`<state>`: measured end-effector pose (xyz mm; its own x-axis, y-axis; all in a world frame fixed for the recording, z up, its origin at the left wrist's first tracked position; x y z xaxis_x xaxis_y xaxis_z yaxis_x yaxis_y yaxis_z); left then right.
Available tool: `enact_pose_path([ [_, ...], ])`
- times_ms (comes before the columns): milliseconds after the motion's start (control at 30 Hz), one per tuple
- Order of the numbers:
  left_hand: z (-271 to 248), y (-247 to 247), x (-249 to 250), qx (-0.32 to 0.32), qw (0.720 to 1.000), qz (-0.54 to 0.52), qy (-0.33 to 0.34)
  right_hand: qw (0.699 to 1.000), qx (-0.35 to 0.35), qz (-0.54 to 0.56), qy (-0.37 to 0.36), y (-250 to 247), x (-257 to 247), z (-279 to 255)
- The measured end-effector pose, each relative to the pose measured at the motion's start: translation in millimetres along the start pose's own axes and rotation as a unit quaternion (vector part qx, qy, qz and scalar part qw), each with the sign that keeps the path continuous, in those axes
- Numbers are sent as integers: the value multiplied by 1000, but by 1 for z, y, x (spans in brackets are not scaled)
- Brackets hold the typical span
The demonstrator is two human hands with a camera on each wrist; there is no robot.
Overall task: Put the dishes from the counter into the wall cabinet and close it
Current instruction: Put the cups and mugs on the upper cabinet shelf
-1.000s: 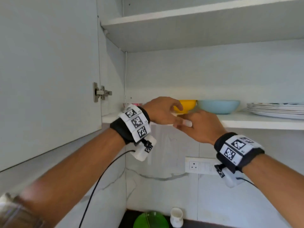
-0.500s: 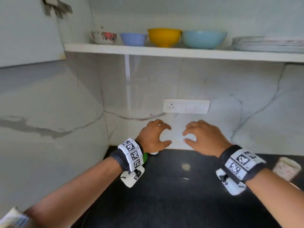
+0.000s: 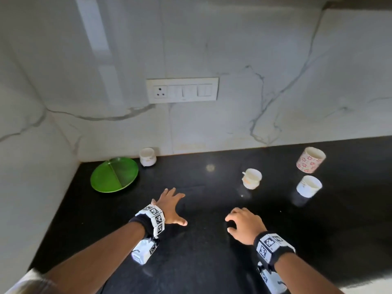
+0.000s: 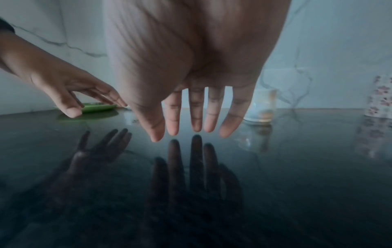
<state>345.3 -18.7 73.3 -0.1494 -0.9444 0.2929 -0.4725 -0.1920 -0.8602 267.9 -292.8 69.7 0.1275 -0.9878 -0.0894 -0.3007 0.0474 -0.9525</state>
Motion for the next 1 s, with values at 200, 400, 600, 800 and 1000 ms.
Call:
enact_pose_path([
  [200, 41, 12, 50, -37, 999, -12, -1, 987, 130, 47, 79, -19, 84, 22],
  [400, 56, 19, 56, -47, 999, -16, -10, 973, 167, 121, 105, -55, 148, 65],
  [600, 61, 24, 51, -42, 999, -26, -21, 985, 90, 124, 86, -54, 159, 100],
  [800, 58, 24, 52, -43, 998, -37, -32, 979, 104, 148, 98, -39, 151, 115],
  [1000, 57, 24, 53, -48, 998, -33, -28, 974, 128, 150, 113, -44, 143, 108],
])
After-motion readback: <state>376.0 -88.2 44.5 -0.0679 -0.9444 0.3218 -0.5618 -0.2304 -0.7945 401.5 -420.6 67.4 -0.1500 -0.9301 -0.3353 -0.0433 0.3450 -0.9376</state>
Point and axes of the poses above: each hand's wrist, its own z-axis towards the middle knuckle, its own y-axis out of the palm, x = y × z, the point moved 2 cm from there along z, towards the middle knuckle, and after that the axes turned 4 degrees about -z, right-handed, at the moved point
